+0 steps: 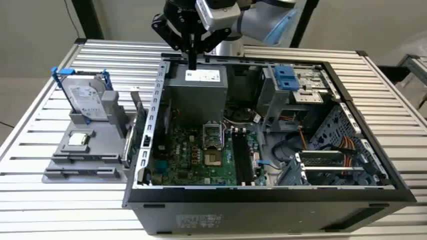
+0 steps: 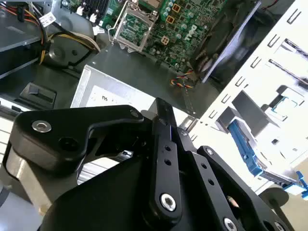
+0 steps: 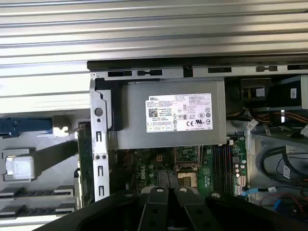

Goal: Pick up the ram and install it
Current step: 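Reach for the ram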

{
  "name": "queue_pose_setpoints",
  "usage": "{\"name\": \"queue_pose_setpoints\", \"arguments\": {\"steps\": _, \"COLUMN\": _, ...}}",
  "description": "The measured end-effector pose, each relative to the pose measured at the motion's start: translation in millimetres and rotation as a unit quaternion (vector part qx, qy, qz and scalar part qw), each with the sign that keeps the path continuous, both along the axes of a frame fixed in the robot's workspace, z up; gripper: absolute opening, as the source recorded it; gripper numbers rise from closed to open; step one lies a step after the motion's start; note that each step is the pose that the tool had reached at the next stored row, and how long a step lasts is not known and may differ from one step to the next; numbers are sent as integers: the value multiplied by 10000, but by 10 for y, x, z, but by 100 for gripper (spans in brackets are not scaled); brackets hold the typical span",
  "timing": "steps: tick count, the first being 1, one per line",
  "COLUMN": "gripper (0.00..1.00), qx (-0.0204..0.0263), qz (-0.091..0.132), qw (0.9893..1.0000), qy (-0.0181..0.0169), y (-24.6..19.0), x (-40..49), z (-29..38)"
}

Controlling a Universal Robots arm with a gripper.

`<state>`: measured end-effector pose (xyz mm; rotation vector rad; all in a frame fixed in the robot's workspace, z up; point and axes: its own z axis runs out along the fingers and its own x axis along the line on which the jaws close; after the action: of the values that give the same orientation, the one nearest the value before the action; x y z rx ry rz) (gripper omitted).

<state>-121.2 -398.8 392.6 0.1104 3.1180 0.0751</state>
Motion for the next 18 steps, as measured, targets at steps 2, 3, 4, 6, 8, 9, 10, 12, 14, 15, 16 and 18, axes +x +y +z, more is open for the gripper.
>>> {"name": "queue_pose_setpoints", "arguments": {"steps": 2, "gripper": 0, "qx": 0, "qz": 0, "qw": 10000, "qy": 0, "y": 0, "x": 0, "z": 0}}
{"name": "queue_pose_setpoints", "arguments": {"steps": 3, "gripper": 0, "qx": 0, "qz": 0, "qw": 10000, "qy": 0, "y": 0, "x": 0, "z": 0}}
{"name": "queue_pose_setpoints", "arguments": {"steps": 4, "gripper": 0, "qx": 0, "qz": 0, "qw": 10000, "qy": 0, "y": 0, "x": 0, "z": 0}}
{"name": "queue_pose_setpoints", "arguments": {"steps": 6, "gripper": 0, "qx": -1, "qz": 0, "qw": 10000, "qy": 0, "y": 0, "x": -3, "z": 0}}
{"name": "queue_pose_setpoints", "arguments": {"steps": 8, "gripper": 0, "qx": -1, "qz": 0, "qw": 10000, "qy": 0, "y": 0, "x": -14, "z": 1}}
{"name": "queue_pose_setpoints", "arguments": {"steps": 9, "gripper": 0, "qx": -1, "qz": 0, "qw": 10000, "qy": 1, "y": 0, "x": -14, "z": 1}}
{"name": "queue_pose_setpoints", "arguments": {"steps": 10, "gripper": 0, "qx": -1, "qz": 1, "qw": 10000, "qy": 1, "y": 0, "x": -14, "z": 1}}
{"name": "queue_pose_setpoints", "arguments": {"steps": 12, "gripper": 0, "qx": 0, "qz": 0, "qw": 10000, "qy": 1, "y": 0, "x": -18, "z": 0}}
{"name": "queue_pose_setpoints", "arguments": {"steps": 14, "gripper": 0, "qx": 0, "qz": 0, "qw": 10000, "qy": 1, "y": 0, "x": -27, "z": 0}}
{"name": "queue_pose_setpoints", "arguments": {"steps": 15, "gripper": 0, "qx": -1, "qz": 1, "qw": 10000, "qy": 1, "y": -1, "x": -40, "z": 1}}
{"name": "queue_pose_setpoints", "arguments": {"steps": 16, "gripper": 0, "qx": -1, "qz": 1, "qw": 10000, "qy": 1, "y": -1, "x": -57, "z": 1}}
{"name": "queue_pose_setpoints", "arguments": {"steps": 18, "gripper": 0, "qx": 0, "qz": 0, "qw": 10000, "qy": 1, "y": 0, "x": -83, "z": 0}}
